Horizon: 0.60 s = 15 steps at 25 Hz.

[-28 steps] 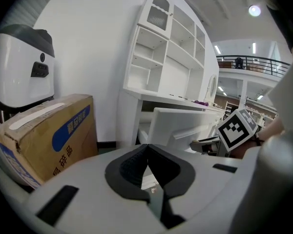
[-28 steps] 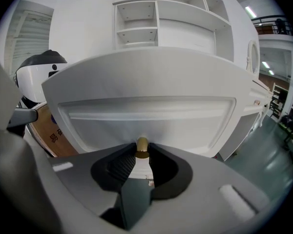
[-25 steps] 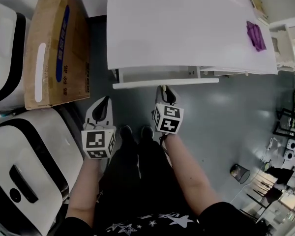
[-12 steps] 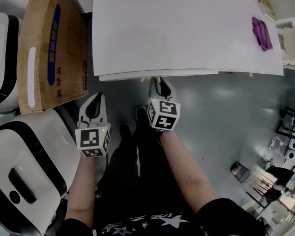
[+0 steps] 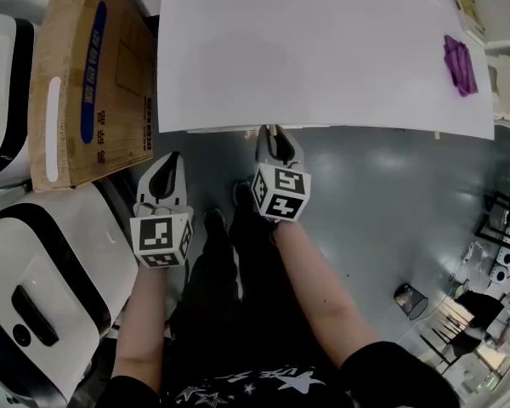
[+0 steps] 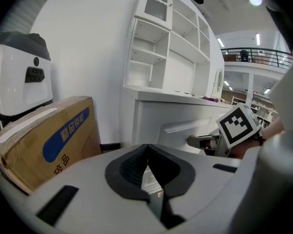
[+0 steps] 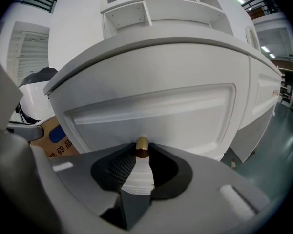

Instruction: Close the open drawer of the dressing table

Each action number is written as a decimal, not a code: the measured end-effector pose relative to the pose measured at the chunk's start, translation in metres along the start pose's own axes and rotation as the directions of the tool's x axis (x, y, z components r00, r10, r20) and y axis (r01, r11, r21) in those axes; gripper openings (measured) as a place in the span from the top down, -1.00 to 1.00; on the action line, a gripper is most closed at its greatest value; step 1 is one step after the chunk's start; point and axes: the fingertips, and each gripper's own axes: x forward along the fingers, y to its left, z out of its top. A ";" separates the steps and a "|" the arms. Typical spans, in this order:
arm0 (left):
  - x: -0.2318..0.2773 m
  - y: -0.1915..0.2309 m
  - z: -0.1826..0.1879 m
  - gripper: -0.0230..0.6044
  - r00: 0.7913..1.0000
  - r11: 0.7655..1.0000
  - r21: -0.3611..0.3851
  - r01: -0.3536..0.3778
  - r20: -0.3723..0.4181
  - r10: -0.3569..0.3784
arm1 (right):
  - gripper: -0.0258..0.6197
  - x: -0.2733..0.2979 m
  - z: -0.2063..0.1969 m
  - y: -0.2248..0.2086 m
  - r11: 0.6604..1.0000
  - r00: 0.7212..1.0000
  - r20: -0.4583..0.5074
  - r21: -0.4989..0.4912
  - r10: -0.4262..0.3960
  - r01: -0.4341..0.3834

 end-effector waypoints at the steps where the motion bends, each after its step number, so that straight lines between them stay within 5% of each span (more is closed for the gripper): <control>1: 0.000 0.000 0.001 0.90 1.000 1.000 -0.001 0.000 0.002 0.000 | 0.65 0.000 0.000 0.000 1.000 1.000 0.003 -0.001 0.000 0.000; 12: -0.017 0.000 0.007 0.90 0.999 0.999 0.015 0.029 0.030 -0.029 | 0.64 -0.001 0.001 0.002 1.000 1.000 0.029 0.031 -0.005 0.004; 15: -0.026 -0.001 0.009 0.90 0.998 0.999 0.019 0.045 0.041 -0.045 | 0.42 -0.013 0.006 0.006 0.999 0.999 0.049 0.030 0.011 -0.012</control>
